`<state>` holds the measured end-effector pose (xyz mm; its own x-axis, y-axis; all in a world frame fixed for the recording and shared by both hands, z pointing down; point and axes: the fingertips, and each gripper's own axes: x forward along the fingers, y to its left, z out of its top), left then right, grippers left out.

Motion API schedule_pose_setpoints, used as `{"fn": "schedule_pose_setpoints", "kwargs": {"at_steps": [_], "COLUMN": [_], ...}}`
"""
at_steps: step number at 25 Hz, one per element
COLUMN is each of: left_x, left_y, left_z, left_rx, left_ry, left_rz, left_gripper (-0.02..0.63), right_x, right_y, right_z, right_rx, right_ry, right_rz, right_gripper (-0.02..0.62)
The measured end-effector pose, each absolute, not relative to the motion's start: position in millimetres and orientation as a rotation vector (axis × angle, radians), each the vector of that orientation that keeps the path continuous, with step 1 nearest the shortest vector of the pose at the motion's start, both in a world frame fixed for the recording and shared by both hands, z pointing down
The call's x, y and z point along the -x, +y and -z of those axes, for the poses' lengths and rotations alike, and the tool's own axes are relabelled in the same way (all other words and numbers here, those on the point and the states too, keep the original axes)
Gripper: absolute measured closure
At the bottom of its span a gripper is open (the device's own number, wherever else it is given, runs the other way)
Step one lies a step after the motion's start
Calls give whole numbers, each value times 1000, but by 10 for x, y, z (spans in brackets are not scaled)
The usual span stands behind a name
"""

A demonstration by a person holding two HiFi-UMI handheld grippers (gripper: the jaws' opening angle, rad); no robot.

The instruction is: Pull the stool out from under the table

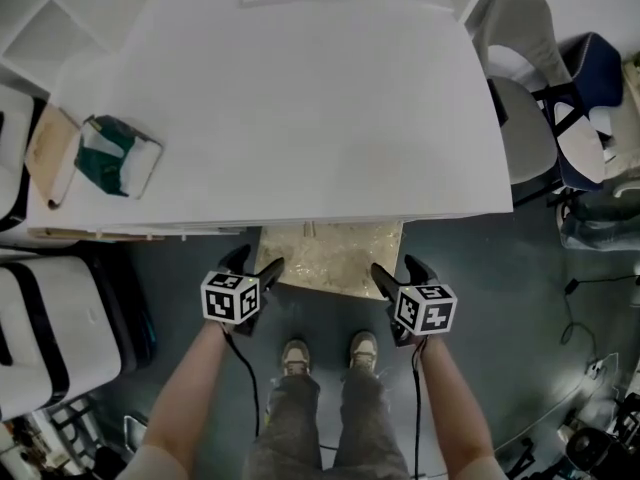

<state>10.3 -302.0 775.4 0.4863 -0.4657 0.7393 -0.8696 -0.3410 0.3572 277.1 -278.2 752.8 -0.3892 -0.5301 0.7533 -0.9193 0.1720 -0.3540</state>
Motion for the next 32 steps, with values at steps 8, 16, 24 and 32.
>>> {"fn": "schedule_pose_setpoints", "kwargs": {"at_steps": [8,16,24,32], "left_x": [-32,-54,-115,-232], "left_y": [-3278,-3376,-3468,-3484], "left_z": [-8348,-8596,-8681,-8826], "left_rx": [-1926,-1916,-2017,-1981], "left_ry": [-1104,-1037,-886,-656], "left_rz": [-658,-629,-637,-502], "left_gripper": [209,176,137,114], "right_x": [-2880,-2871,-2857,-2747], "right_y": [-2892,-2924,-2912,-2992], "right_z": [-8122,-8471,-8687,-8746], "right_rx": [-1403,-1415,-1396,-1283], "right_ry": [-1996,-2014,-2072,-2183], "right_rz": [-1220,-1303,-1491,-1546], "right_gripper": [196,157,97,89]}}
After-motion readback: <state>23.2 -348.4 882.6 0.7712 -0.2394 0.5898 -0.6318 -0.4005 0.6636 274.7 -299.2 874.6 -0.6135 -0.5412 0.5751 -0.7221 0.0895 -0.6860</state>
